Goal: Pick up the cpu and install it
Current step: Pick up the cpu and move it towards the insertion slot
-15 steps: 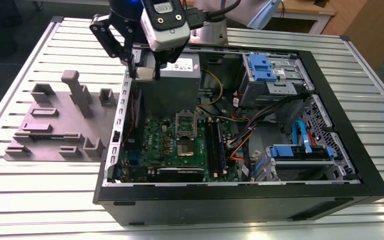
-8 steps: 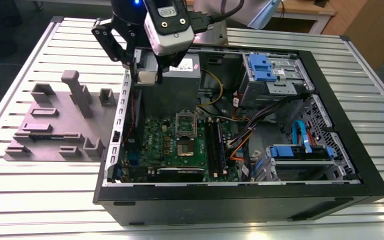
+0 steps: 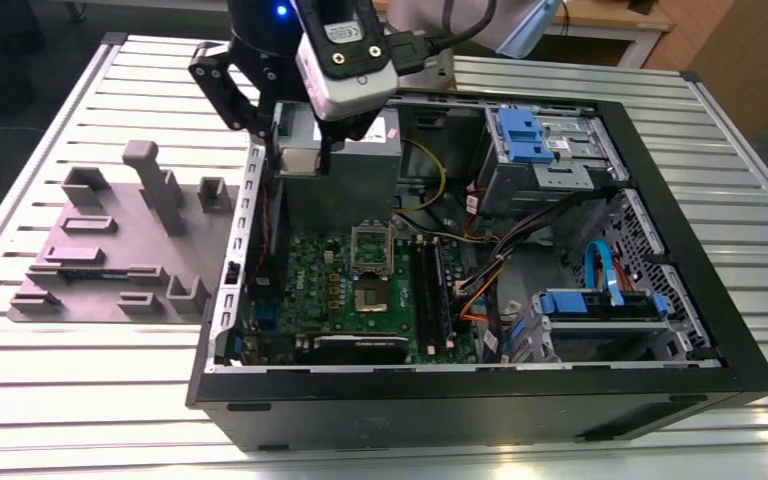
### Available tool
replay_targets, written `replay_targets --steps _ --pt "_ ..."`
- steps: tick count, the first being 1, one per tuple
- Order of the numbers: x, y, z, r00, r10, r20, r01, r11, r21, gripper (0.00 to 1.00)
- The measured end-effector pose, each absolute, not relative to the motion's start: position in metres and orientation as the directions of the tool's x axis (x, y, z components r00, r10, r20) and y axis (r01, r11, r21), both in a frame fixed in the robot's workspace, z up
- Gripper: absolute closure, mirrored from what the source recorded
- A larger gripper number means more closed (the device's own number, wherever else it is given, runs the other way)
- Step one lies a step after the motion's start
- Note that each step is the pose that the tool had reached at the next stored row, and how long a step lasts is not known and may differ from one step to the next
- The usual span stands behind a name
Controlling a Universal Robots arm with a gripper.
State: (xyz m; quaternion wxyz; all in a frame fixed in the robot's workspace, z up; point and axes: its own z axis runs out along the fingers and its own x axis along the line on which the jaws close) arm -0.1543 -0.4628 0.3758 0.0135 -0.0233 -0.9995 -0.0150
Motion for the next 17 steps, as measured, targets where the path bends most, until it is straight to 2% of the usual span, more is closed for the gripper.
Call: replay_targets --steps 17 --pt "-0.1 -0.464 0.372 -0.998 0.047 0.028 0.048 0.998 0.029 0.53"
